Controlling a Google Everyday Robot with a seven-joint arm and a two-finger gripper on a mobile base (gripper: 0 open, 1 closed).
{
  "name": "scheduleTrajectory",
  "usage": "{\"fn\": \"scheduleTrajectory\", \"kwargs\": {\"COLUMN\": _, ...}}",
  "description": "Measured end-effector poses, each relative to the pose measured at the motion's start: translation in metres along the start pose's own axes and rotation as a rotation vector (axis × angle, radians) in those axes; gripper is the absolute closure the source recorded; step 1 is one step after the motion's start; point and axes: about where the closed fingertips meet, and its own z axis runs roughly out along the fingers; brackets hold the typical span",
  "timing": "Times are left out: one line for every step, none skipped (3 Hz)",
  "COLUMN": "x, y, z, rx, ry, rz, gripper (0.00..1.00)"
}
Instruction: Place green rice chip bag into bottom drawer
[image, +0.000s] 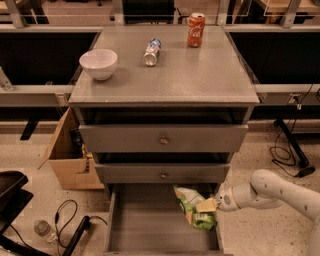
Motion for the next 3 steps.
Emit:
{"fn": "scheduleTrajectory", "kwargs": {"x": 0.0, "y": 0.0, "z": 0.0001, "rx": 0.0, "ry": 0.0, "rz": 0.0, "gripper": 0.82}}
{"fn": "scheduleTrajectory", "kwargs": {"x": 0.0, "y": 0.0, "z": 0.0001, "rx": 0.0, "ry": 0.0, "rz": 0.0, "gripper": 0.58}}
{"fn": "scheduleTrajectory", "kwargs": {"x": 0.0, "y": 0.0001, "z": 0.0002, "rx": 0.0, "ry": 0.0, "rz": 0.0, "gripper": 0.36}}
